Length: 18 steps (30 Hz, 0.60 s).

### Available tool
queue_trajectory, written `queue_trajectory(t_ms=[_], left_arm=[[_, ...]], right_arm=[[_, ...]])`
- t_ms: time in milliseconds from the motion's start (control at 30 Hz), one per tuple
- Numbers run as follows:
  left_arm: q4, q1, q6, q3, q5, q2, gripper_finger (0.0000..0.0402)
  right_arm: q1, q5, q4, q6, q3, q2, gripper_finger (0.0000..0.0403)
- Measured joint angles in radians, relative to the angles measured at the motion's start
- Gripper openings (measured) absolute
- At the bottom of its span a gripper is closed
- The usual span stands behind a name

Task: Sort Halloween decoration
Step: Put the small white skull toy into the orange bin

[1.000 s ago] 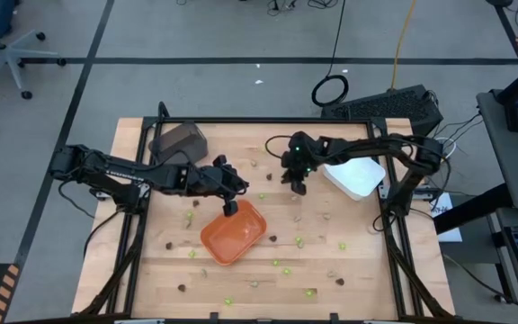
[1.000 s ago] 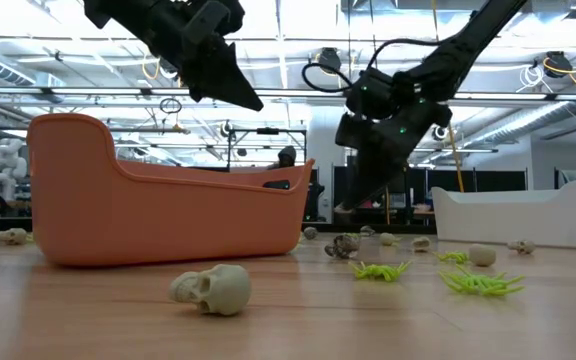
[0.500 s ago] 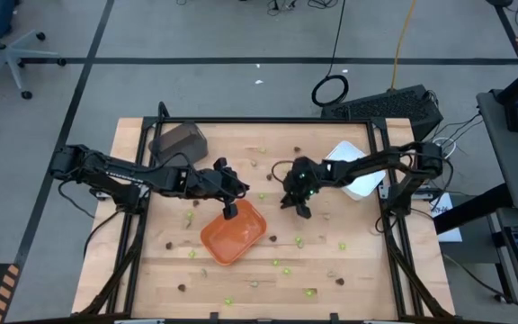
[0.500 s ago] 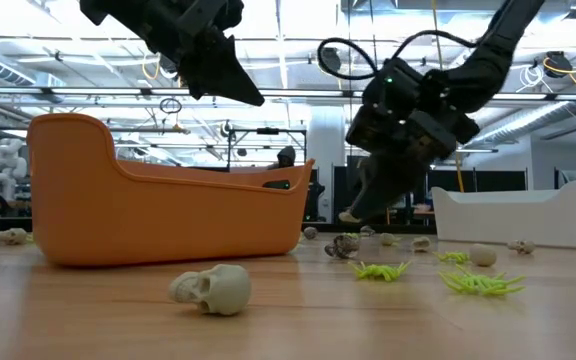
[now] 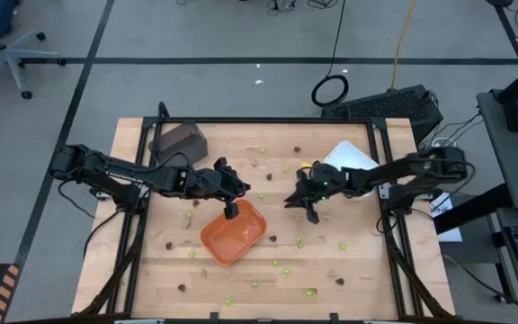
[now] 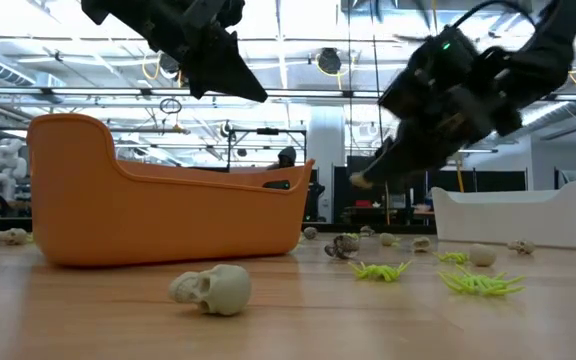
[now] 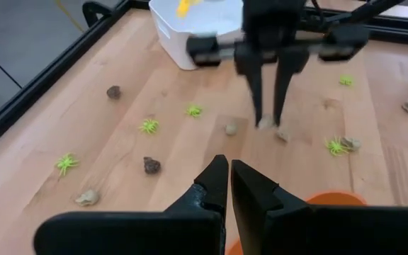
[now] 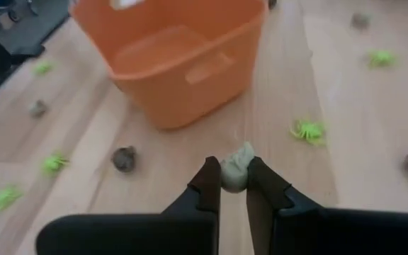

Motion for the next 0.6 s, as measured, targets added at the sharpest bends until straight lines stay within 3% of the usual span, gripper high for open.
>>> queue_trajectory(t_ms=[200, 367, 600], left_arm=[[0.018, 0.001, 0.006, 0.000, -0.059, 0.006, 0.0022], [0.029, 0.002, 0.001, 0.000, -0.076, 0.006, 0.0022], [0.060, 0.001, 0.000, 0.000, -0.078, 0.006, 0.0022]], right_arm=[[0.000, 0.074, -0.022, -0.072, -0.104, -0.206, 0.0013], [-0.002, 0.150, 0.029, -0.241, -0.160, -0.294, 0.0013], [-0.005, 0.155, 0.040, -0.483, -0.160, -0.388, 0.0019]])
